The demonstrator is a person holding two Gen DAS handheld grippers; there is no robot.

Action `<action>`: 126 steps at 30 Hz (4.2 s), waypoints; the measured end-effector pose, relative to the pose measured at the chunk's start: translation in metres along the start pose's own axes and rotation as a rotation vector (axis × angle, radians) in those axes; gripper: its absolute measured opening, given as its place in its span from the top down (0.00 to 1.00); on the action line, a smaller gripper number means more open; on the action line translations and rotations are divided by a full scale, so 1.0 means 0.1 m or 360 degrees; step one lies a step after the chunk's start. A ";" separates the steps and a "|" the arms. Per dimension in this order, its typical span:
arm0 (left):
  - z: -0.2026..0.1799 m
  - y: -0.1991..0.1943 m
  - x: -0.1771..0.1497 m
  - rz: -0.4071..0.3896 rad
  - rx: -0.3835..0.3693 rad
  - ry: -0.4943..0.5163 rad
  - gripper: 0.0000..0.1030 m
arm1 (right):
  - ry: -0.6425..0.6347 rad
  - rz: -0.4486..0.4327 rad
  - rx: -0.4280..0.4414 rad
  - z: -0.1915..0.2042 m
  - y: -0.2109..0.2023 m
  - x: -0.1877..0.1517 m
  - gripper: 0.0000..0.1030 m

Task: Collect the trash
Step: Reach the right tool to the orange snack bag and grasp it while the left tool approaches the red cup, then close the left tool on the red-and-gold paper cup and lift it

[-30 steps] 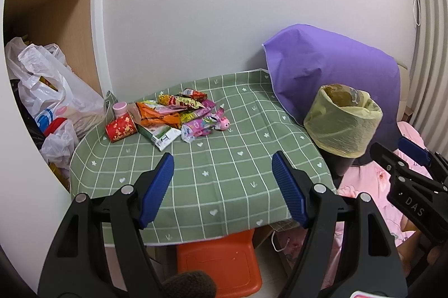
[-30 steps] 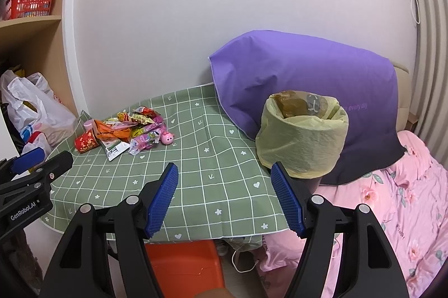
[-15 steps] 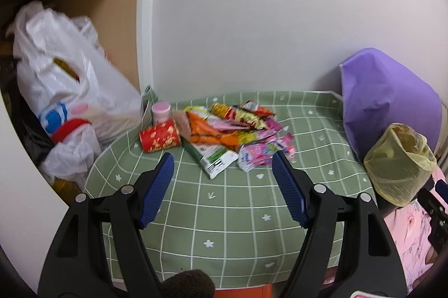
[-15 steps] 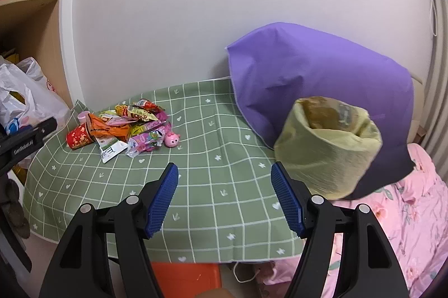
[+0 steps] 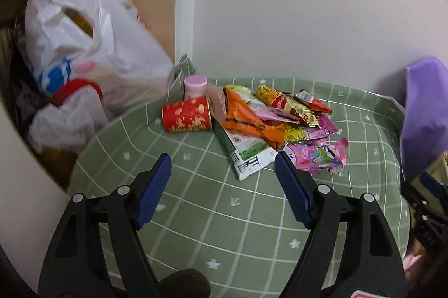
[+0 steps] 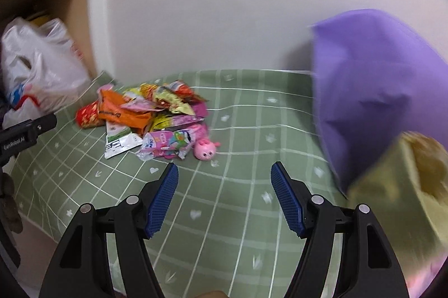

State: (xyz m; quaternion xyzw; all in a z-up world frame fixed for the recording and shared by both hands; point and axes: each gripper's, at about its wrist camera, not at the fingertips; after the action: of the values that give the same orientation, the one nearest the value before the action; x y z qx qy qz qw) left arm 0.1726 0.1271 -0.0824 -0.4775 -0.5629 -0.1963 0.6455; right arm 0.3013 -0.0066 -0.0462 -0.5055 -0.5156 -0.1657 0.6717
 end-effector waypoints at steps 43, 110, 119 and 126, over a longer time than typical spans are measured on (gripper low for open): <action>0.99 1.18 0.02 0.0271 -0.0198 0.0034 0.25 | -0.0193 0.0191 0.0657 1.29 1.90 0.46 0.84; 0.15 1.75 -0.23 0.0640 -0.0713 0.0591 0.25 | 0.0267 0.0285 0.0202 -0.02 0.59 -0.13 0.84; 0.27 2.01 -0.23 0.0855 -0.0710 0.0348 0.39 | 0.0296 0.0271 0.0194 -0.06 0.55 -0.16 0.84; 0.37 1.71 0.02 0.0704 -0.0654 0.0156 0.44 | 0.0277 0.0230 0.0136 -0.09 0.48 -0.13 0.84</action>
State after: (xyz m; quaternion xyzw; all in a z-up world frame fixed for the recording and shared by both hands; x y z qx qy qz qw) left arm 0.2886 0.2386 -0.1512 -0.6989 -0.3620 -0.1836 0.5888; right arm 0.3365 0.0031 -0.0812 -0.4959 -0.4242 -0.1378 0.7451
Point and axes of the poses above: each gripper's, at about its wrist camera, not at the fingertips, and y roughly the way its jaws point, z to its left, x to its top, and after that the axes turned 15 degrees about -z, right-handed
